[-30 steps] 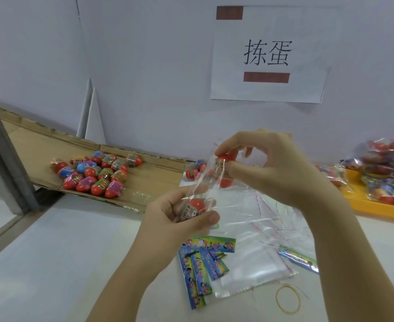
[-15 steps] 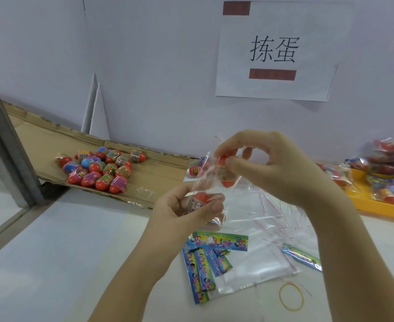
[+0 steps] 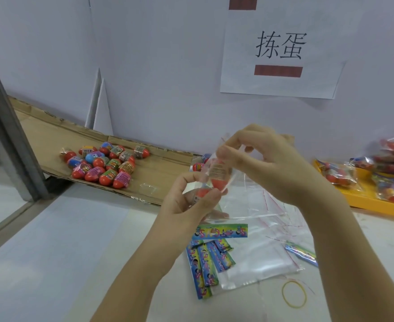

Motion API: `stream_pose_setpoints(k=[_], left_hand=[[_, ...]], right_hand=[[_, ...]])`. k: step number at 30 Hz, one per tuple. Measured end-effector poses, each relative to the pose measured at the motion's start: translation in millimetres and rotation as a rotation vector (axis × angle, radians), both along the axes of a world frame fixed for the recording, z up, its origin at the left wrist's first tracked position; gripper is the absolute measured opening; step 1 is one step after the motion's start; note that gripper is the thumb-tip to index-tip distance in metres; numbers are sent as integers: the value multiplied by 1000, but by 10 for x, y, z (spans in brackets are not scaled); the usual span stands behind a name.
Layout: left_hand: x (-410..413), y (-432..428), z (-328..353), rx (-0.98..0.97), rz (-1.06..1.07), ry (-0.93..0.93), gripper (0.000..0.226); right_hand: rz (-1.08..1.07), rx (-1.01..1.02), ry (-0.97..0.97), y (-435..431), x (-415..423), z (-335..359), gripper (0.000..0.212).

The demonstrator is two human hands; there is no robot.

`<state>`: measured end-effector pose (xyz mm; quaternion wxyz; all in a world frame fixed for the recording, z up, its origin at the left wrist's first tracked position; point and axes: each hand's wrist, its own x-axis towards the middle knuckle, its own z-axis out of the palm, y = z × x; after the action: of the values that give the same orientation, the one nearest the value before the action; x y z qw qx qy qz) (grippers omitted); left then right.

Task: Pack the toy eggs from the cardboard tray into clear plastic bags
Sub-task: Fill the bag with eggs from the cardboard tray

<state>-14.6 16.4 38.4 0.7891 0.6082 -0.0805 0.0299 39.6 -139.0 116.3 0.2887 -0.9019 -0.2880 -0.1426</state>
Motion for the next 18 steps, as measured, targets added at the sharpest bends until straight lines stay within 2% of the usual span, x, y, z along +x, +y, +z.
stream_pose_setpoints(k=[3,9,13,18], left_hand=[[0,22,1,-15,-9,2,46],[4,14,-29,20,-9,-23,52],[14,10,-34,-9,14,-29,49],[2,-8,-25,-96,28,-46,52]], right_hand=[[28,58,65,-44,3,-1,54],[78,21,76,48,-28,-24,42],[86,2,1,94,-41,-42,22],[66,4,-49,92,-59,-23,20]])
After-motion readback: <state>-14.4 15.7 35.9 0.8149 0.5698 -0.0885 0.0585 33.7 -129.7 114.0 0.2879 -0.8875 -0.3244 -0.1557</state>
